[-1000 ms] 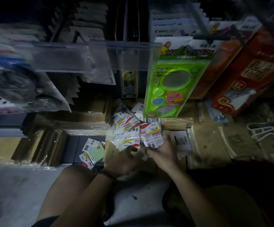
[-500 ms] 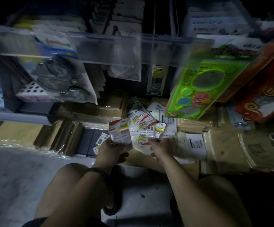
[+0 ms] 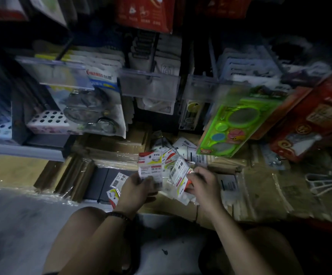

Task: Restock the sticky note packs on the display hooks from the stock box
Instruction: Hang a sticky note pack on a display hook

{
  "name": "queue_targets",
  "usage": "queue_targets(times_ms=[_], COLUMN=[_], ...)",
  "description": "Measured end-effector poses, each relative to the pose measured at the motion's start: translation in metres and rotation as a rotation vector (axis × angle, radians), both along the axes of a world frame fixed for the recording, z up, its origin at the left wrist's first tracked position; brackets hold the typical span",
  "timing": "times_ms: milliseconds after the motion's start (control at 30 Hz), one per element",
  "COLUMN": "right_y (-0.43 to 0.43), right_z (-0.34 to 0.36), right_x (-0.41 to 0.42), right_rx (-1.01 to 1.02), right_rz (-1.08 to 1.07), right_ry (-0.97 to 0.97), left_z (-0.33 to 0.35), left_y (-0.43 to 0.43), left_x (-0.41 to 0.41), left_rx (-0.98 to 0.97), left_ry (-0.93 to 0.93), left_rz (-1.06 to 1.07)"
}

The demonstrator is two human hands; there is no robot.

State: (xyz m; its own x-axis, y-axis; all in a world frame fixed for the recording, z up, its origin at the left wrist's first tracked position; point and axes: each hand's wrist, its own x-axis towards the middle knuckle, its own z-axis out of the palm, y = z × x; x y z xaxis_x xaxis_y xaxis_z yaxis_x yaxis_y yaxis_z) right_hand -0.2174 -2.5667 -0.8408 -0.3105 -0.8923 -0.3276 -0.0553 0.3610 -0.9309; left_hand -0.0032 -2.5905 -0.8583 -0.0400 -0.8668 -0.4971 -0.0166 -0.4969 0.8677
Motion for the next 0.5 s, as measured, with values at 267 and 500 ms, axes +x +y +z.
queue_targets(times_ms=[267,500], right_y=[0.054,0.075], right_z=[0.061,0.092], right_x=[0.037,0.013], right_rx=[-0.183,-0.24], right_rz=[0.006,0.295], right_ry=[-0.073,0.208], left_z=[0.029,0.086], left_y=[0.039,0.062], left_x=[-0.041,-0.04], left_rx=[-0.111,0.04], left_ry=[0.171,0.475], left_rz=[-0.201,-0.182])
